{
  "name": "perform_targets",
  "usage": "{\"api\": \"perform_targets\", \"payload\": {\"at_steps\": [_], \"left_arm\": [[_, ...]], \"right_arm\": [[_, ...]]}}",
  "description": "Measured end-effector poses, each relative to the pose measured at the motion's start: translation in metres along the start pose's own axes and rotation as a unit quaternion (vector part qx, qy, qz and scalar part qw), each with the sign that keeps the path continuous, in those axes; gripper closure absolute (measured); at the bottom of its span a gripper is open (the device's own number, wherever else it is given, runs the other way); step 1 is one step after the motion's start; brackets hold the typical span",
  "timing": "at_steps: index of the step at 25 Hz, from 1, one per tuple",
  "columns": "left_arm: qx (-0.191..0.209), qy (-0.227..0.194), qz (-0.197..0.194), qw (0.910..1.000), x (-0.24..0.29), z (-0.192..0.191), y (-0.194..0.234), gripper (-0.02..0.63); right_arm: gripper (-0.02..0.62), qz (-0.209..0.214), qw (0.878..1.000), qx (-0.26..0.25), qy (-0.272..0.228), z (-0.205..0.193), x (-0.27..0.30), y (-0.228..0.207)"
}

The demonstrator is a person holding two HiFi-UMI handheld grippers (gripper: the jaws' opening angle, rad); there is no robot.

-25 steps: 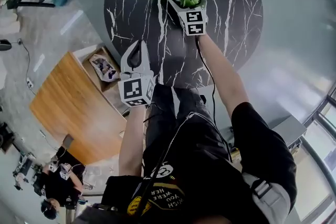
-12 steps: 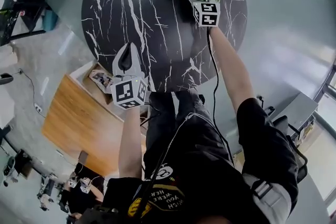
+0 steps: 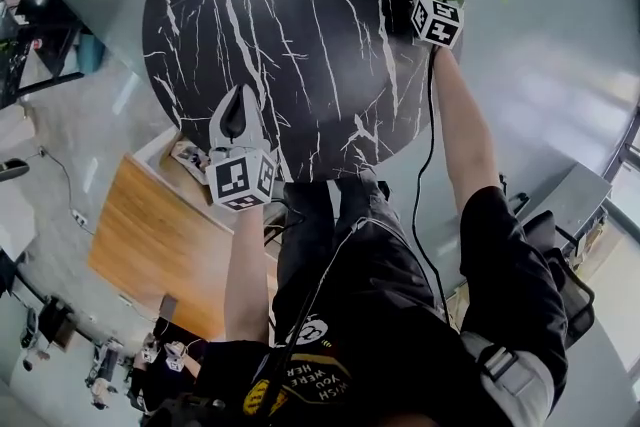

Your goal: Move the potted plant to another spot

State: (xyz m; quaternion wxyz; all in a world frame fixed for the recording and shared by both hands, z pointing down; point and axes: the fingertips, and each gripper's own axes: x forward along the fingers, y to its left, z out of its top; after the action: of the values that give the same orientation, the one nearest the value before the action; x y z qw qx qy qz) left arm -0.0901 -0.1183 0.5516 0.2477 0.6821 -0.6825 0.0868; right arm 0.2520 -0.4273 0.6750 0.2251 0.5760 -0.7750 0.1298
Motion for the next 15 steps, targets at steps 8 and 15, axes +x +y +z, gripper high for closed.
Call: {"api": "perform_targets", "payload": {"at_steps": [8,15], "left_arm": [[0.004,0.001,-0.001,1.0,-0.005,0.0,0.004,0.601],[0.013,-0.001,-0.015,0.9998,-0.012,0.001,-0.006,0.601]], "right_arm": [[0.15,-0.007,1.0,0.001,0.002,-0.011,-0.02,-0.017],[0.152,-0.016,1.0,0.009,0.006,-0.042,-0.076,-0.023]]}}
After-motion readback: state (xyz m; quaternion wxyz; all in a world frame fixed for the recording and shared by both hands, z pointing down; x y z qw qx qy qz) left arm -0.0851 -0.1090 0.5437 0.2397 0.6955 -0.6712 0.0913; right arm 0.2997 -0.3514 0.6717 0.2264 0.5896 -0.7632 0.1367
